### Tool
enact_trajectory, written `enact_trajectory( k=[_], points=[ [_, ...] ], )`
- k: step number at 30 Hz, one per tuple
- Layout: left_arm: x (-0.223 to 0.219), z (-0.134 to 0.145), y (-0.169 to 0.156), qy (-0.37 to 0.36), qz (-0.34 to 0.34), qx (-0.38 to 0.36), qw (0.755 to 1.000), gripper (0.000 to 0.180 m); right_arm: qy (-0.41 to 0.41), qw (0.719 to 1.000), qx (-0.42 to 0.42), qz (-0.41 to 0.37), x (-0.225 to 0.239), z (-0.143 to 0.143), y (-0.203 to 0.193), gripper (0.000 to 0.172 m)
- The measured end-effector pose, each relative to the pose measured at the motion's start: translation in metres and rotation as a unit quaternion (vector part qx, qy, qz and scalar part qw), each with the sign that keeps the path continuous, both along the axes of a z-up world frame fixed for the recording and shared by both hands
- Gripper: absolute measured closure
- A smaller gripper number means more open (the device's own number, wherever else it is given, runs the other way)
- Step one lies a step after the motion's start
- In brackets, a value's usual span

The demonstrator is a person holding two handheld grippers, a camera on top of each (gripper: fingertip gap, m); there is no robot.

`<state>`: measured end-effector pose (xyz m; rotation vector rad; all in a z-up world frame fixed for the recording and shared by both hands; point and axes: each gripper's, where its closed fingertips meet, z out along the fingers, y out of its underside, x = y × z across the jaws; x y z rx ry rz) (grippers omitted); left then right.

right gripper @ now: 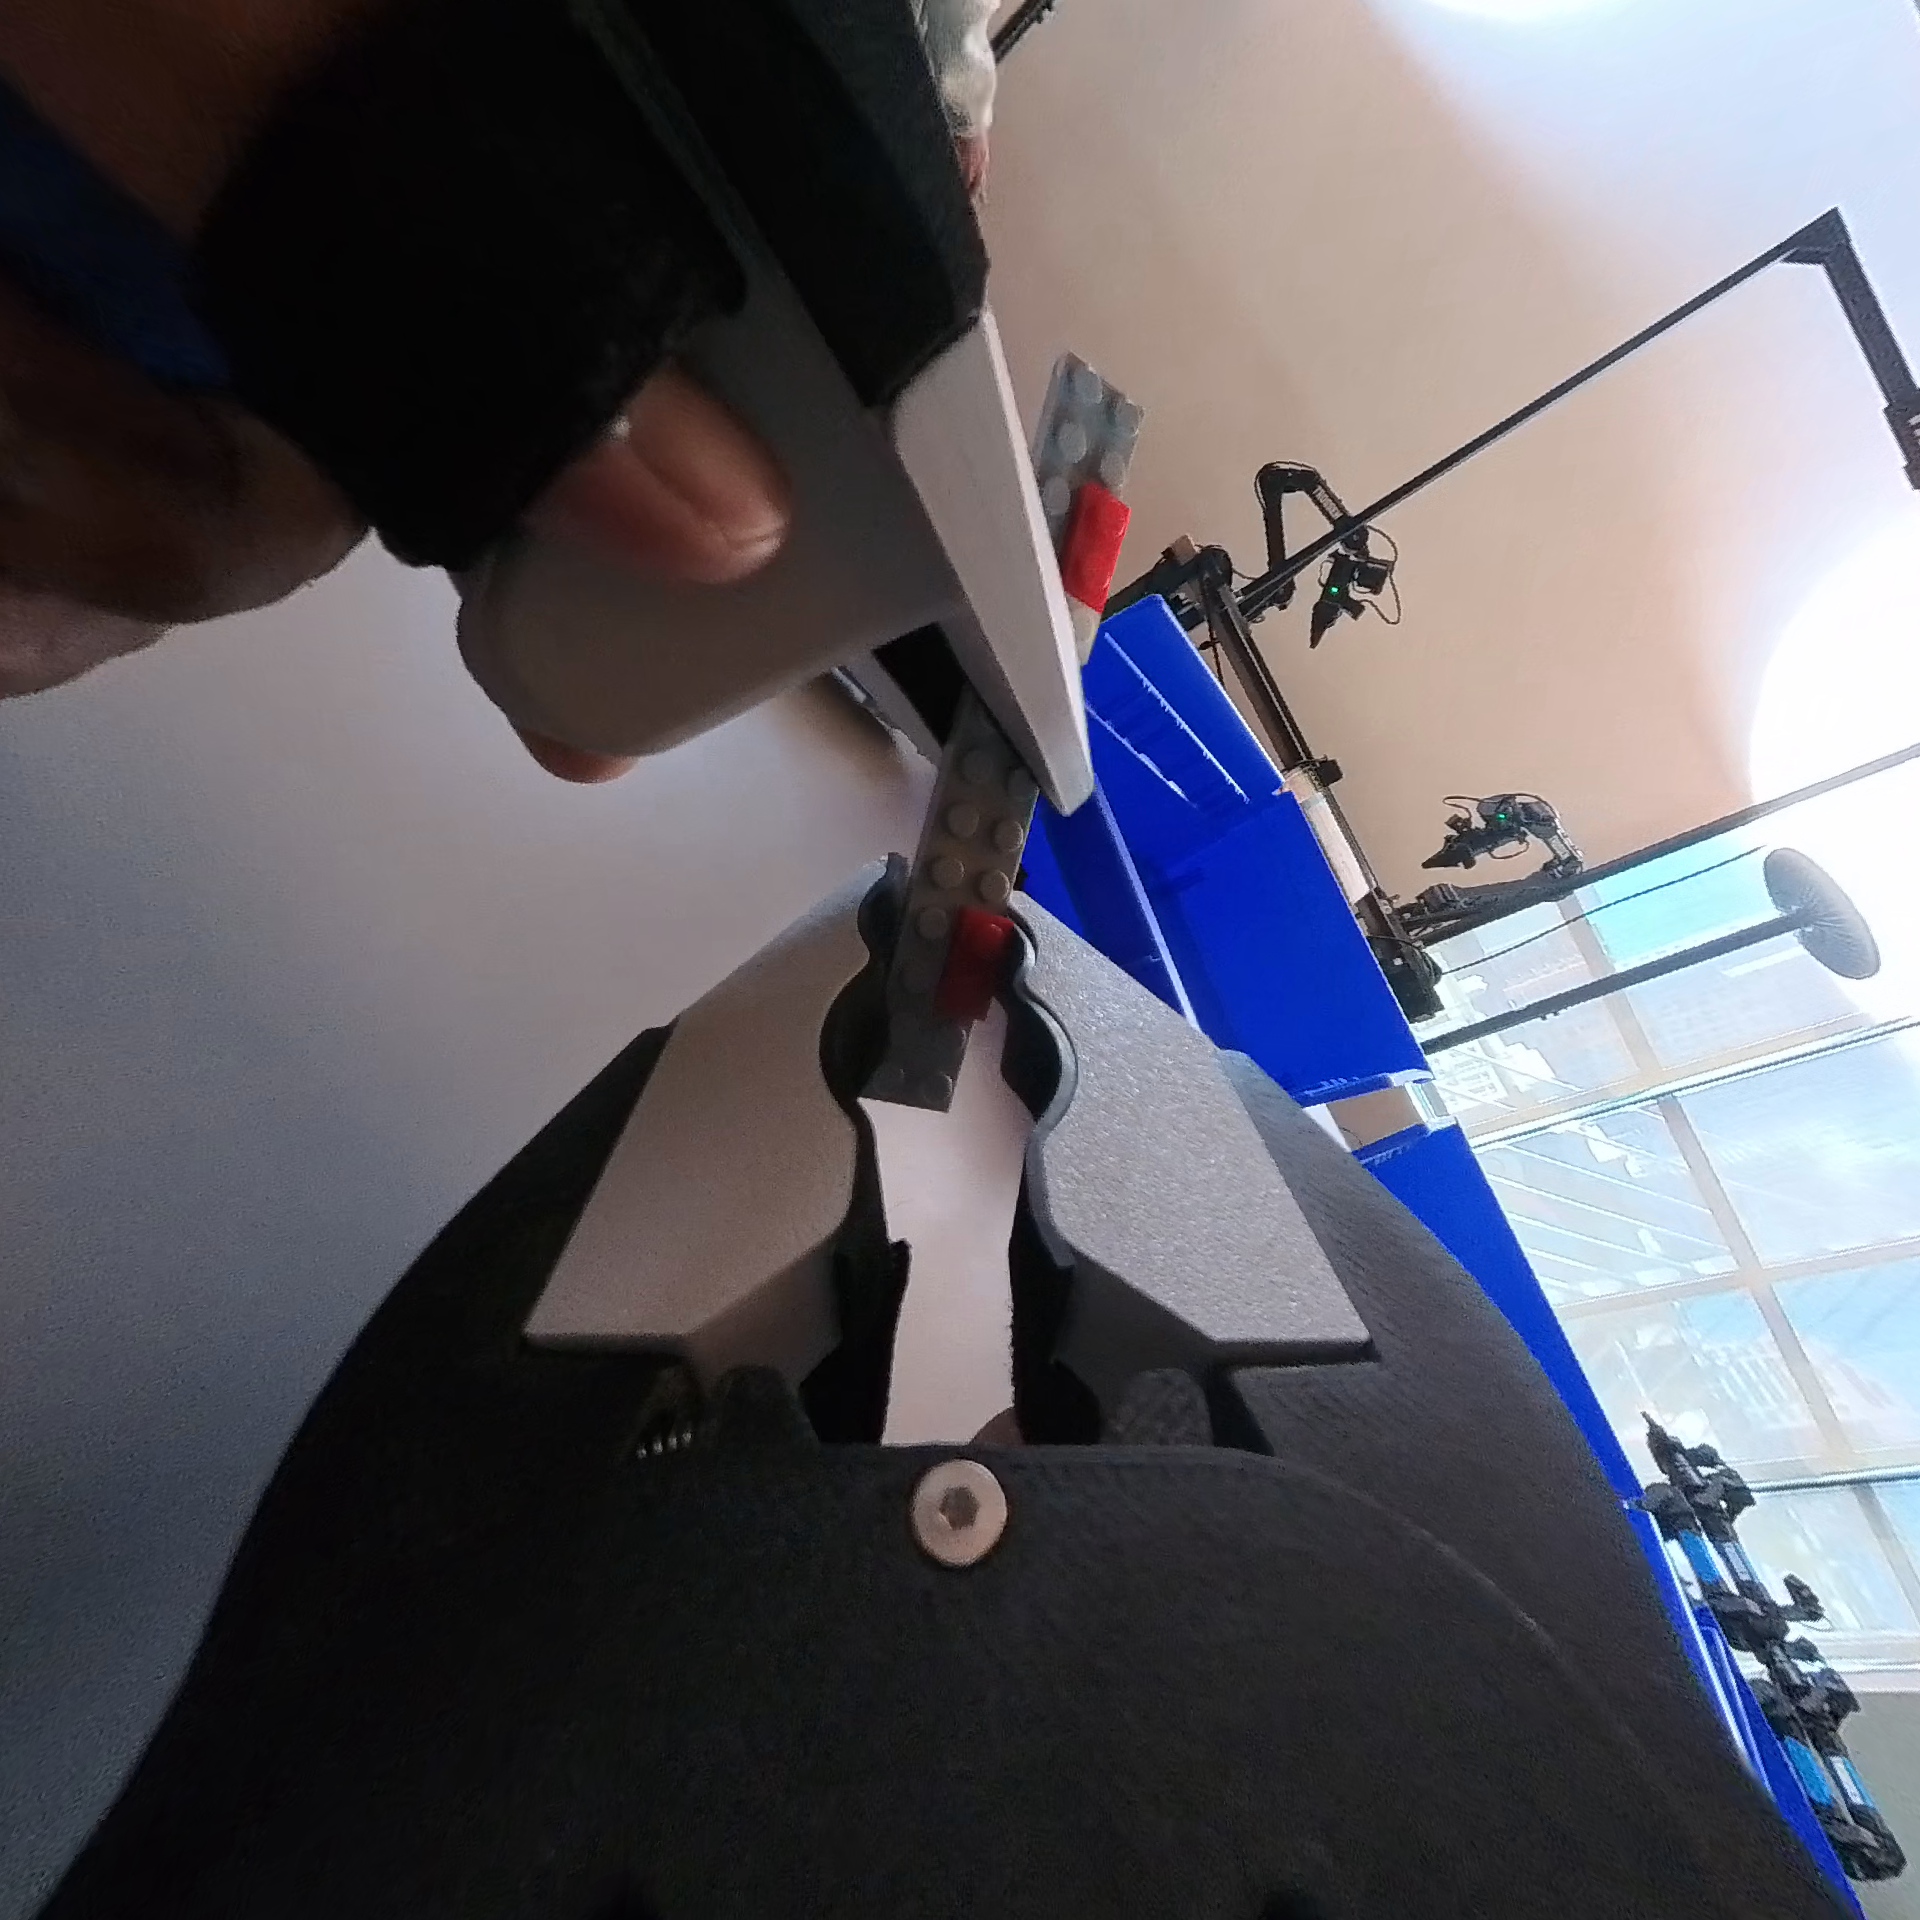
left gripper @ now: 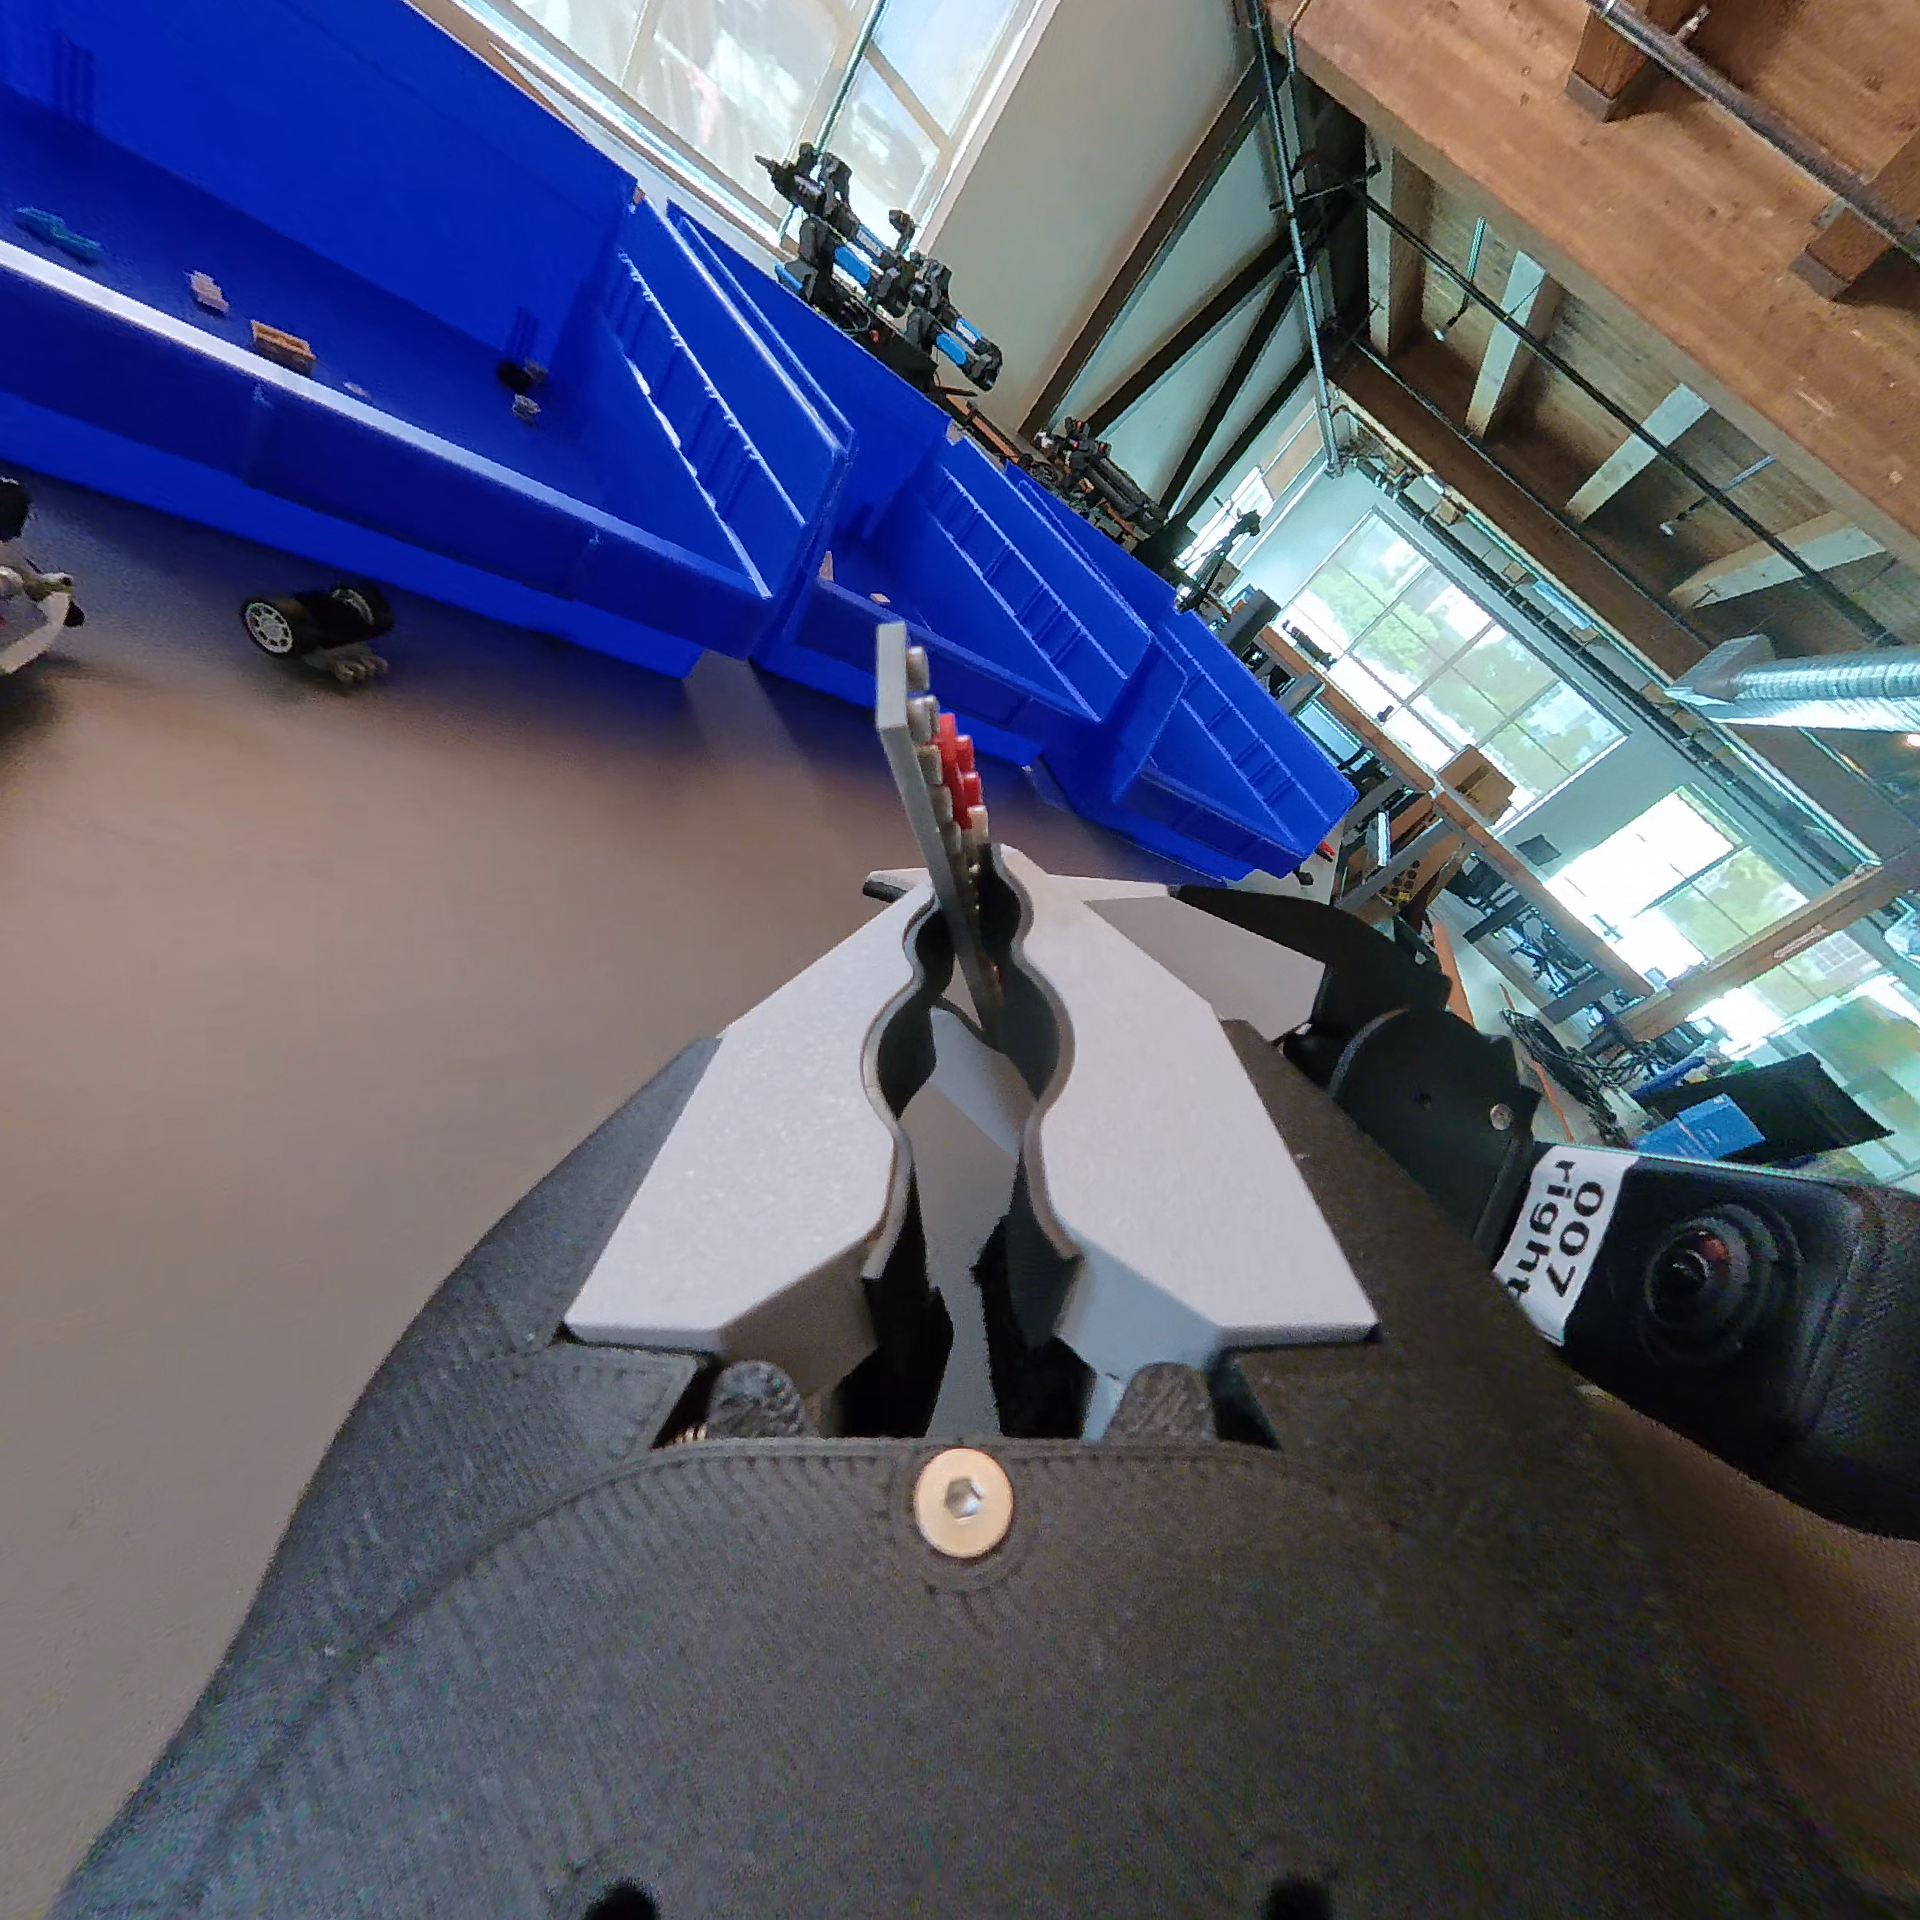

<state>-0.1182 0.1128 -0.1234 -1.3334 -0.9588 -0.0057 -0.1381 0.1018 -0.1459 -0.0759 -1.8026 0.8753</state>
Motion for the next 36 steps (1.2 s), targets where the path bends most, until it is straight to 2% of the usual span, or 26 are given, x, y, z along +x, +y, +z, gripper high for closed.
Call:
enact_trajectory(
  k=[19,36],
  points=[
    [-0.005,-0.002,-0.002,-0.025,0.001,0.018,1.000,0.172,0.061,0.997,0.027,-0.032,-0.001,0.008,0.003,0.162],
    [-0.012,-0.008,-0.005,-0.035,0.023,0.002,0.999,0.173,-0.052,0.998,-0.018,-0.009,-0.007,-0.011,0.004,0.149]
  ],
)
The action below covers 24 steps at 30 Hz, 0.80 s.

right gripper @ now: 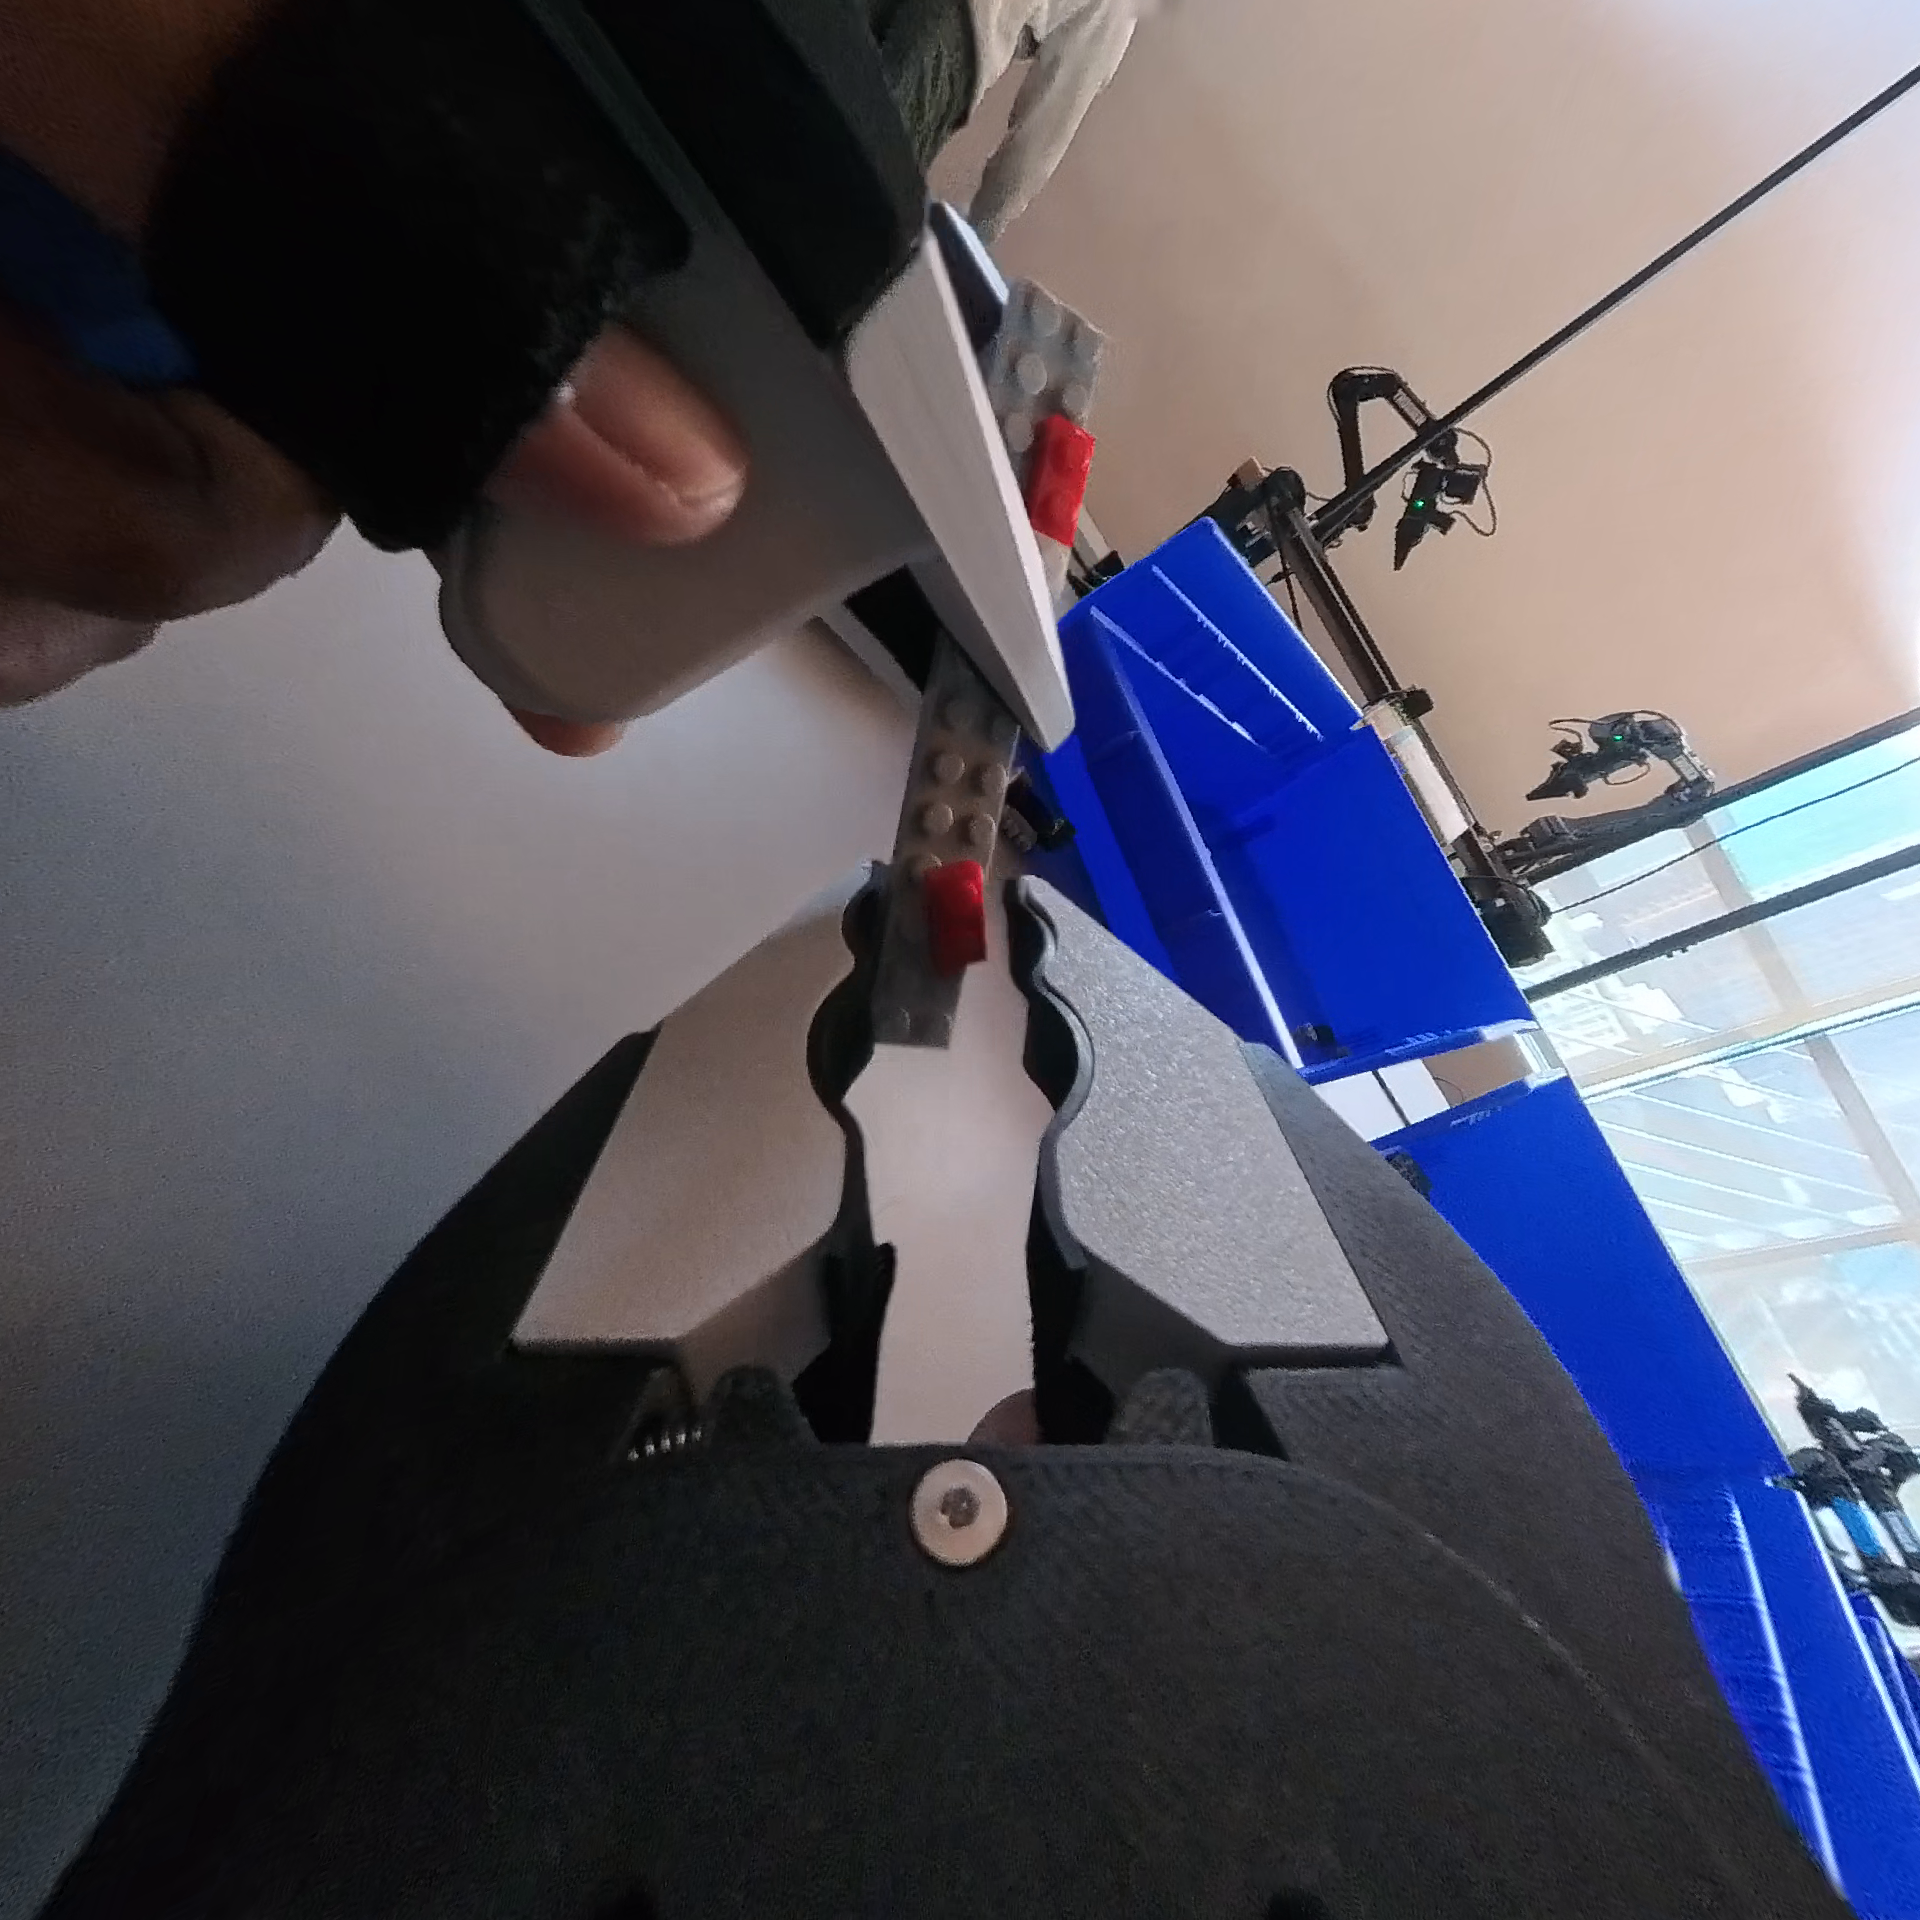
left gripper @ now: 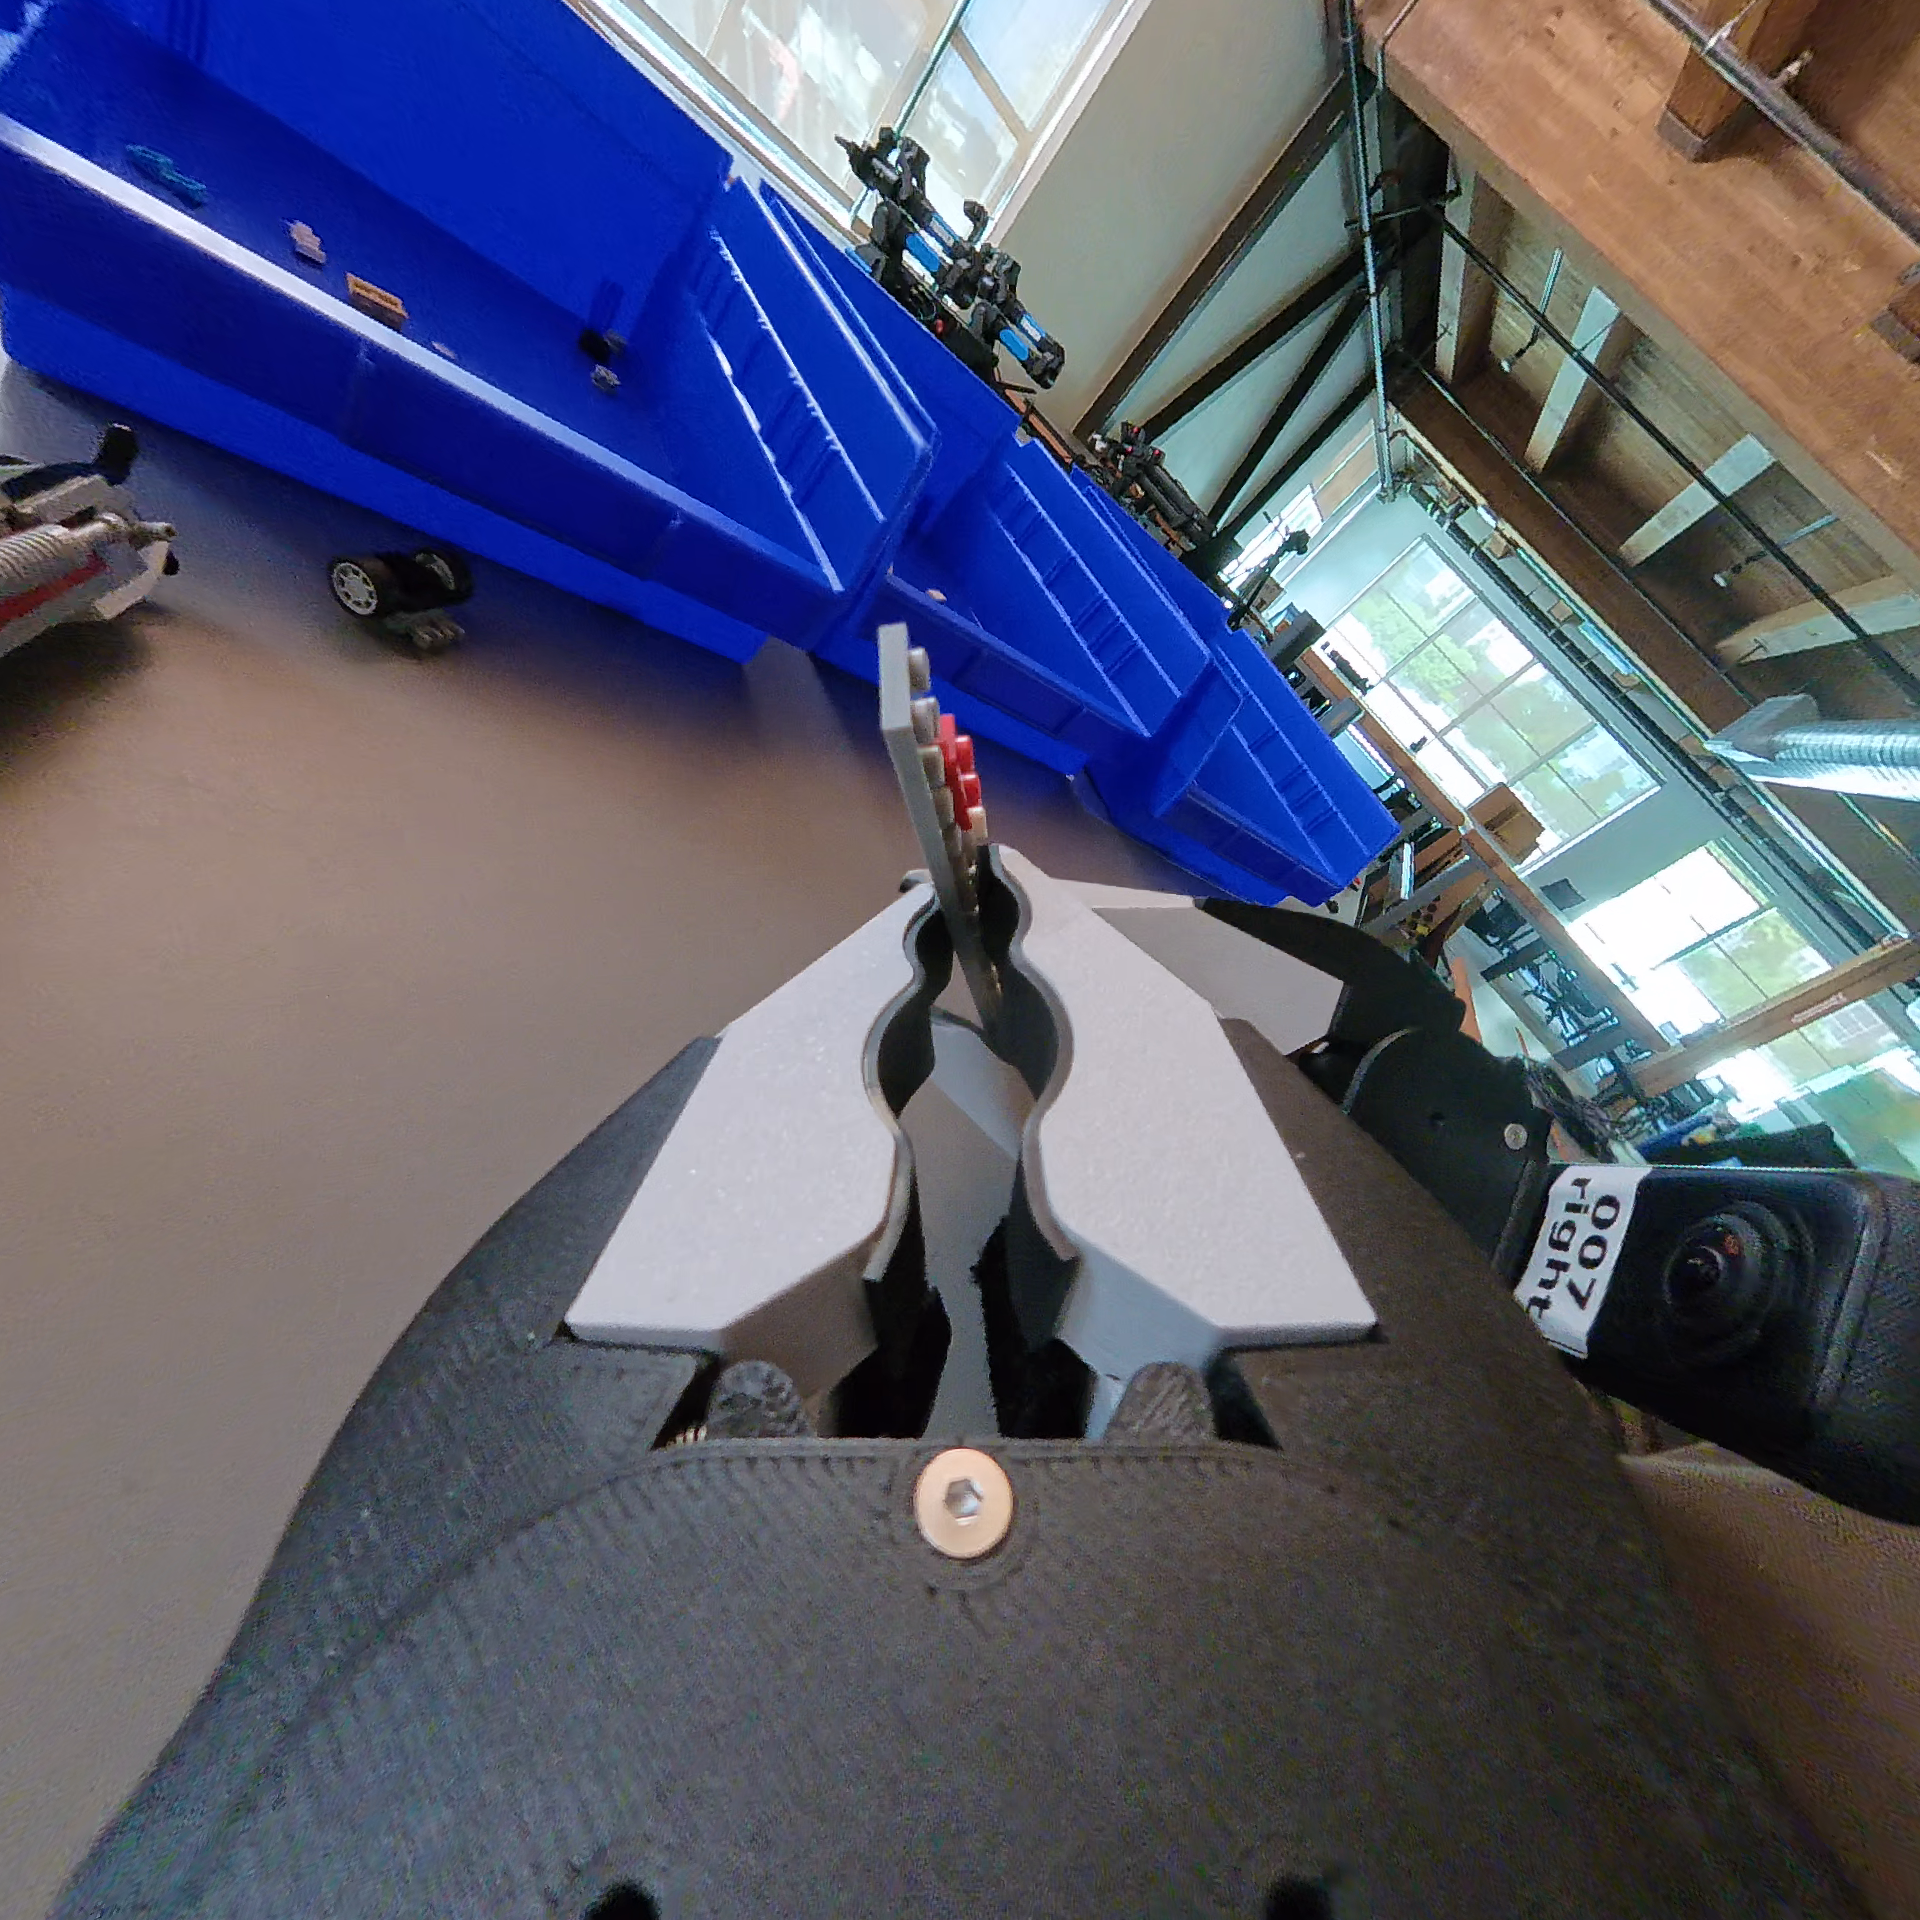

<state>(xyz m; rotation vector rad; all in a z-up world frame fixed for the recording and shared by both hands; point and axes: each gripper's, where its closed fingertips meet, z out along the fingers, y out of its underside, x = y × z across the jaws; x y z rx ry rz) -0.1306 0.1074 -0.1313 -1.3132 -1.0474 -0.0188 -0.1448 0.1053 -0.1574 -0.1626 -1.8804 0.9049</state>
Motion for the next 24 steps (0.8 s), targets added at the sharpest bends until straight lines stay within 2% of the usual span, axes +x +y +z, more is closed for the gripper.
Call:
enact_trajectory(
  k=[4,9,13,24],
  points=[
    [-0.003,0.002,-0.005,-0.005,0.010,0.016,1.000,0.174,-0.024,0.999,-0.023,0.020,0.003,0.002,0.000,0.142],
    [-0.005,0.004,-0.010,-0.005,0.022,0.027,0.999,0.173,-0.093,0.989,-0.075,0.087,0.019,0.006,0.000,0.141],
    [-0.003,0.005,-0.009,0.004,0.021,0.020,1.000,0.173,-0.120,0.980,-0.116,0.110,0.020,0.016,0.005,0.144],
    [-0.002,0.005,-0.009,0.009,0.021,0.017,1.000,0.173,-0.139,0.976,-0.097,0.139,0.026,0.012,-0.002,0.158]
  ],
)
